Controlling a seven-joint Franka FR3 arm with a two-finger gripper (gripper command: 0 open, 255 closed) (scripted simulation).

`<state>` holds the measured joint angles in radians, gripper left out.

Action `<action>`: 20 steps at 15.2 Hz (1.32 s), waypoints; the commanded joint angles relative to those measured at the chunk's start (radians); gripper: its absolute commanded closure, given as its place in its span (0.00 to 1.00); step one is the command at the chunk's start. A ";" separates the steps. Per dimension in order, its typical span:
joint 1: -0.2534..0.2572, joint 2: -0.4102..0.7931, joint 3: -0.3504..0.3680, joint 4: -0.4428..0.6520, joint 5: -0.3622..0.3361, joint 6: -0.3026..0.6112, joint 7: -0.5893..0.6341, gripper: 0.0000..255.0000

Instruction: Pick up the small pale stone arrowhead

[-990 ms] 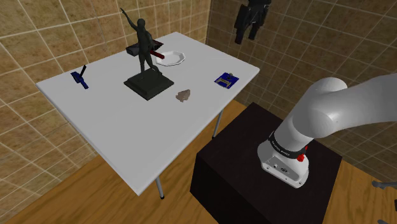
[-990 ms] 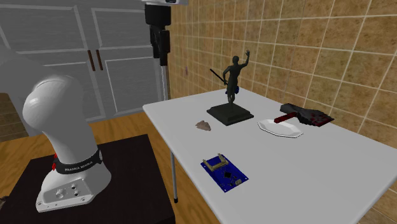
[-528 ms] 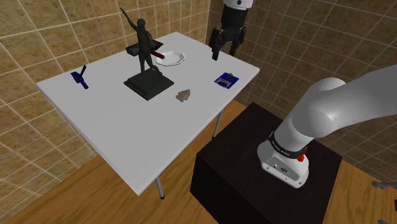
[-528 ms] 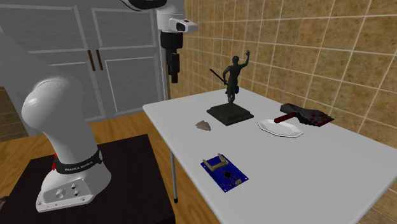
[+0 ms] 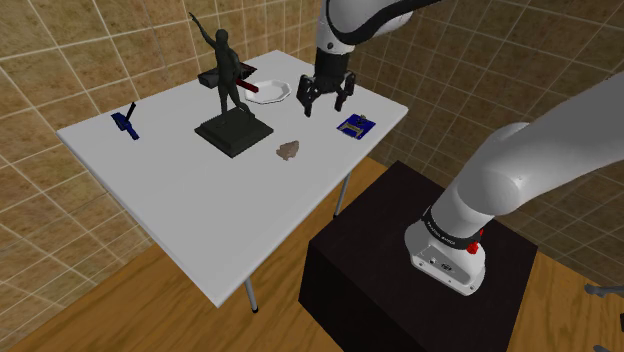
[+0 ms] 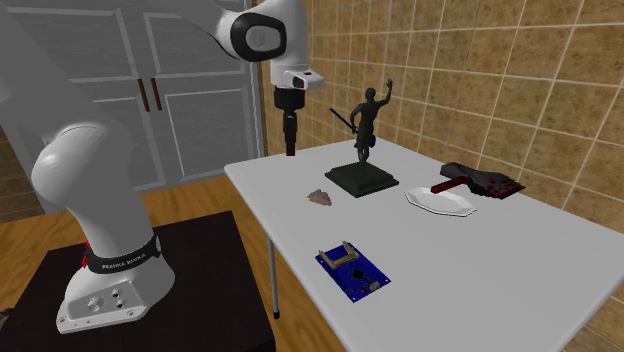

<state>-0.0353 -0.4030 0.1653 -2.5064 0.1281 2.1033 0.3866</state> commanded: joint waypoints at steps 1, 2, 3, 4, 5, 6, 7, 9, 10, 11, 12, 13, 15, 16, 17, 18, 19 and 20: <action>-0.011 0.076 0.026 0.011 -0.008 0.069 0.067 0.00; -0.016 0.115 0.037 0.019 -0.016 0.101 0.099 0.00; -0.022 0.155 0.047 0.029 -0.026 0.132 0.132 0.00; -0.028 0.196 0.056 0.040 -0.037 0.162 0.166 0.00; -0.033 0.237 0.064 0.052 -0.051 0.190 0.200 0.00; -0.039 0.278 0.071 0.066 -0.067 0.217 0.236 0.00; -0.043 0.320 0.076 0.081 -0.084 0.242 0.272 0.00; -0.049 0.404 0.081 0.116 -0.124 0.289 0.348 0.00; -0.050 0.447 0.080 0.136 -0.146 0.309 0.386 0.00; -0.049 0.489 0.077 0.157 -0.168 0.328 0.424 0.00; -0.047 0.531 0.072 0.179 -0.190 0.345 0.461 0.00; -0.043 0.572 0.065 0.202 -0.212 0.361 0.498 0.00; -0.039 0.587 0.061 0.203 -0.218 0.375 0.505 0.00; -0.037 0.598 0.059 0.201 -0.223 0.387 0.508 0.00; -0.036 0.610 0.057 0.200 -0.228 0.399 0.512 0.00; -0.035 0.621 0.055 0.199 -0.233 0.411 0.516 0.00; -0.034 0.633 0.053 0.198 -0.239 0.424 0.520 0.00; -0.032 0.644 0.051 0.197 -0.244 0.436 0.523 0.00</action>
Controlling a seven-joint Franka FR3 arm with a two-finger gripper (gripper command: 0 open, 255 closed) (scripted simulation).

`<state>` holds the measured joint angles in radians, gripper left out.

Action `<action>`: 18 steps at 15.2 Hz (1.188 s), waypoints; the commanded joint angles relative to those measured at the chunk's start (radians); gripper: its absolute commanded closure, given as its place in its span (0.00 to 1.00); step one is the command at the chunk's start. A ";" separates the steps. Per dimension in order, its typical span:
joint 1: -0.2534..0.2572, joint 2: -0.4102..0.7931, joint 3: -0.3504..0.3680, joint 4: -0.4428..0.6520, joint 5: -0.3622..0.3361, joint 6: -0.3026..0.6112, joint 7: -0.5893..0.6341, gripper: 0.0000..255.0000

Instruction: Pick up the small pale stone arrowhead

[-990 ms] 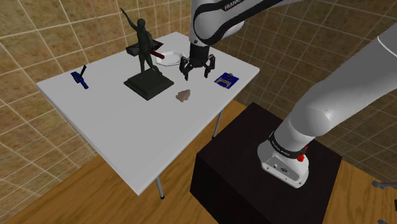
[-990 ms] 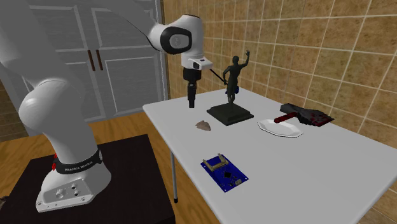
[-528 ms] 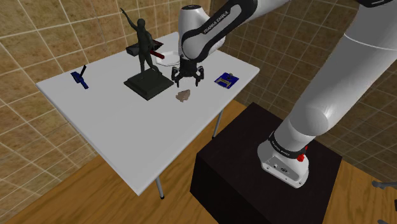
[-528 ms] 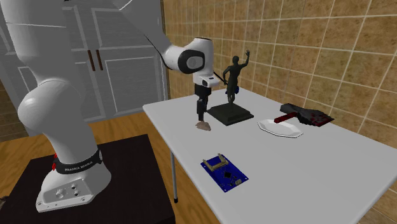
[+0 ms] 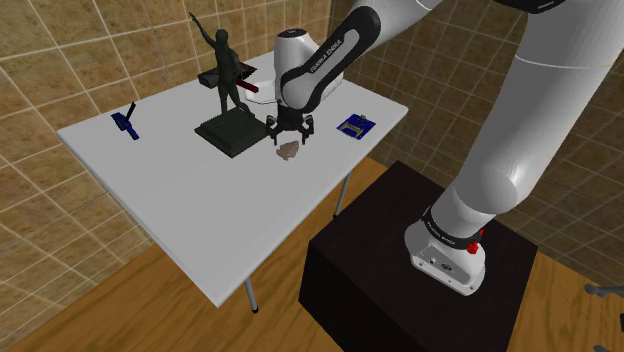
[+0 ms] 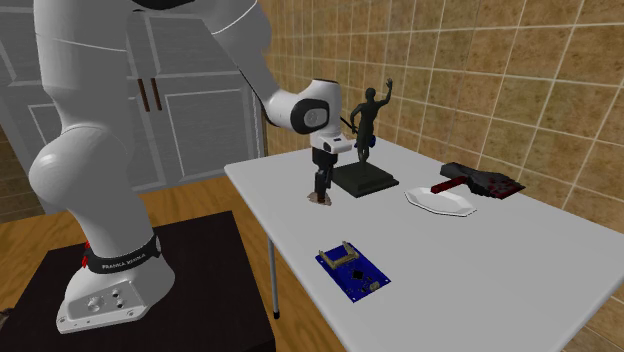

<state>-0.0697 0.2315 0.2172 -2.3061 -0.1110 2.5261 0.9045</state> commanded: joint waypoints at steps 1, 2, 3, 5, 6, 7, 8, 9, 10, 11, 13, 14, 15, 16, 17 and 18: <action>0.005 0.029 -0.005 -0.004 -0.014 0.032 0.012 0.00; 0.005 0.029 -0.005 -0.004 -0.014 0.032 0.012 0.00; 0.005 0.029 -0.005 -0.004 -0.014 0.032 0.012 0.00; 0.006 0.030 -0.005 -0.003 -0.014 0.032 0.014 1.00; 0.006 0.030 -0.005 -0.003 -0.014 0.032 0.014 1.00; 0.006 0.030 -0.005 -0.003 -0.014 0.032 0.014 1.00; 0.006 0.030 -0.005 -0.003 -0.014 0.032 0.014 1.00; 0.006 0.030 -0.005 -0.003 -0.014 0.032 0.014 1.00; 0.006 0.030 -0.005 -0.003 -0.014 0.032 0.014 1.00; 0.006 0.030 -0.005 -0.003 -0.014 0.032 0.014 1.00; 0.005 0.029 -0.005 -0.004 -0.014 0.032 0.012 1.00; 0.003 0.017 -0.003 -0.004 -0.008 0.020 0.008 1.00; 0.001 0.005 0.000 -0.003 -0.003 0.008 0.004 1.00; 0.000 -0.007 0.002 -0.002 0.003 -0.004 0.000 1.00; -0.001 -0.018 0.004 -0.001 0.008 -0.016 -0.004 1.00; -0.003 -0.030 0.006 0.000 0.013 -0.029 -0.008 1.00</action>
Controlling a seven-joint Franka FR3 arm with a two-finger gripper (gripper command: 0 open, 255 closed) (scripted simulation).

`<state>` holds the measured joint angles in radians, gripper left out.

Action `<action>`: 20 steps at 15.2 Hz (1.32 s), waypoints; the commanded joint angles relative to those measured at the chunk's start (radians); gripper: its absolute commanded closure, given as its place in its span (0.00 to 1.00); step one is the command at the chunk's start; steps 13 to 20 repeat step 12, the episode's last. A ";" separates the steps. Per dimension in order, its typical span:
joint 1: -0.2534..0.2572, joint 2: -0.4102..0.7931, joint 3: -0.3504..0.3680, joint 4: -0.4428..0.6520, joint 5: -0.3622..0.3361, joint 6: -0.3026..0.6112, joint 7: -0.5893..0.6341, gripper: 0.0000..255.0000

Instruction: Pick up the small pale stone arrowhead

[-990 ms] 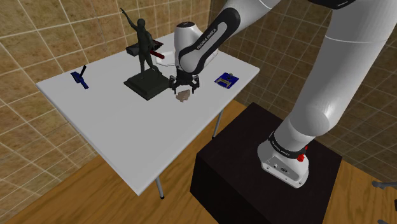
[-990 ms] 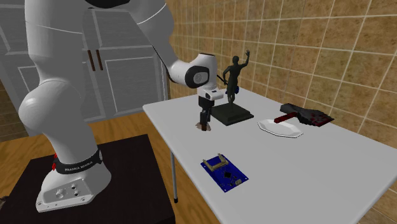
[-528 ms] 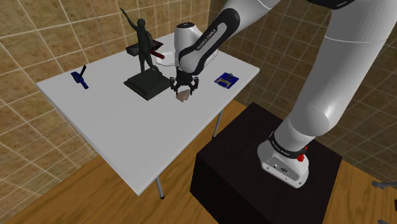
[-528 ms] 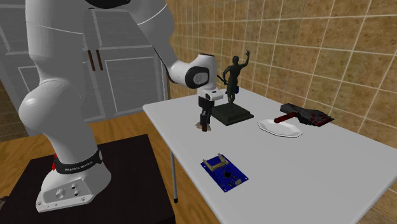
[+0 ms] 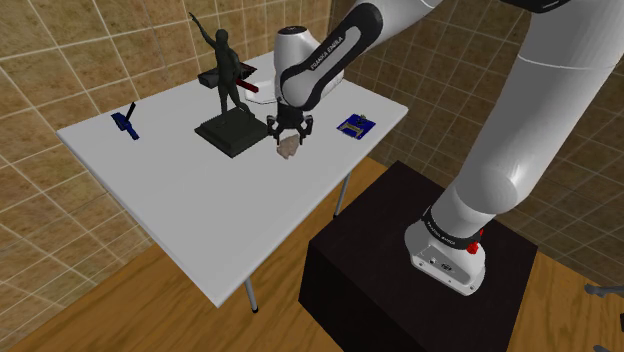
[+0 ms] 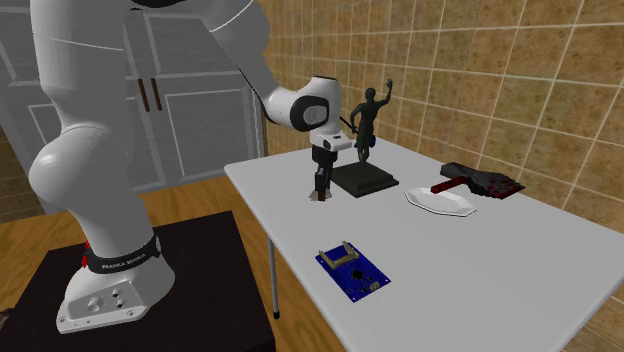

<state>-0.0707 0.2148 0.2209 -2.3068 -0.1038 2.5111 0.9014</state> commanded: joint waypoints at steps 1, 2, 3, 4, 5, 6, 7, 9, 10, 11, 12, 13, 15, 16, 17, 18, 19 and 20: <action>-0.003 -0.024 0.004 0.002 0.011 -0.026 -0.008 1.00; -0.004 -0.035 0.006 0.004 0.016 -0.038 -0.012 1.00; -0.005 -0.046 0.007 0.006 0.021 -0.051 -0.015 1.00; -0.006 -0.057 0.008 0.008 0.025 -0.063 -0.019 1.00; -0.006 -0.068 0.010 0.011 0.030 -0.076 -0.022 1.00; -0.007 -0.078 0.011 0.013 0.034 -0.089 -0.025 1.00; -0.008 -0.088 0.012 0.016 0.039 -0.101 -0.028 1.00; -0.009 -0.108 0.013 0.023 0.047 -0.127 -0.034 1.00; -0.009 -0.118 0.014 0.026 0.051 -0.140 -0.037 1.00; -0.009 -0.119 0.014 0.027 0.051 -0.142 -0.038 1.00; -0.009 -0.119 0.014 0.027 0.051 -0.142 -0.038 1.00; -0.009 -0.119 0.014 0.027 0.051 -0.142 -0.038 1.00; -0.009 -0.119 0.014 0.027 0.051 -0.142 -0.038 1.00; -0.009 -0.119 0.014 0.027 0.051 -0.142 -0.038 1.00; -0.009 -0.119 0.014 0.027 0.051 -0.142 -0.038 1.00; -0.009 -0.119 0.014 0.027 0.051 -0.142 -0.038 1.00; -0.009 -0.119 0.014 0.027 0.051 -0.142 -0.038 1.00; -0.009 -0.119 0.014 0.027 0.051 -0.142 -0.038 1.00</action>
